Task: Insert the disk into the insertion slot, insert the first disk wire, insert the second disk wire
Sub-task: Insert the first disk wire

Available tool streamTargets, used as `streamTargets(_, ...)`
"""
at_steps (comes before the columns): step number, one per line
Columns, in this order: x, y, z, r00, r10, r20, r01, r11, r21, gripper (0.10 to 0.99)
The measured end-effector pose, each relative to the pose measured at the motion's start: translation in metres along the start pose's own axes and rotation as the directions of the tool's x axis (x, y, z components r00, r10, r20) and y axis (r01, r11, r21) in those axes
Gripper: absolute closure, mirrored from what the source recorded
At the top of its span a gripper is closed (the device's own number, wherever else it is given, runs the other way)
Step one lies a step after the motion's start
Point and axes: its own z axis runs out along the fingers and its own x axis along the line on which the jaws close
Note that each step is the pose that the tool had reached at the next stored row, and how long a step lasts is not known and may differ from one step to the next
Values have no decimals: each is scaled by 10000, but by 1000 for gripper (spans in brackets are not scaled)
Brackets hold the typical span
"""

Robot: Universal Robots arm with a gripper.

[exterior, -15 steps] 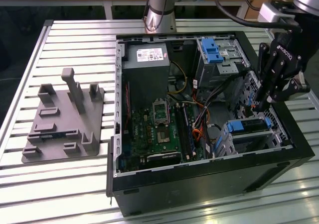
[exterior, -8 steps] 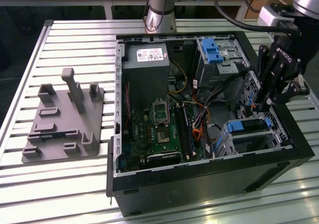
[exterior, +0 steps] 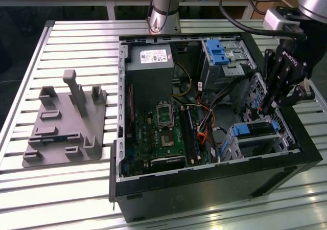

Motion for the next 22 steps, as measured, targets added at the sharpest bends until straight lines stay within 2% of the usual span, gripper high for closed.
streamTargets(2, -1, 0, 4, 10000, 0, 2, 0, 10000, 1, 918)
streamTargets(7, -1, 6, 9, 10000, 2, 5, -2, 10000, 2, 918)
streamTargets(10, 0, 45, 10, 10000, 3, 2, -3, 10000, 19, 918)
streamTargets(12, 1, 108, 13, 10000, 13, 4, -13, 9999, 101, 918)
streamTargets(14, 2, 160, 16, 10000, 30, 10, -30, 9997, 231, 918)
streamTargets(17, 6, 202, 12, 10000, 54, 32, -55, 9991, 428, 918)
streamTargets(18, 9, 207, 8, 10000, 57, 51, -60, 9989, 463, 918)
streamTargets(20, 19, 208, -6, 9999, 55, 148, -63, 9987, 500, 918)
streamTargets(21, 28, 208, -9, 9997, 51, 228, -63, 9987, 507, 918)
streamTargets(22, 39, 208, -9, 9994, 45, 349, -62, 9987, 507, 918)
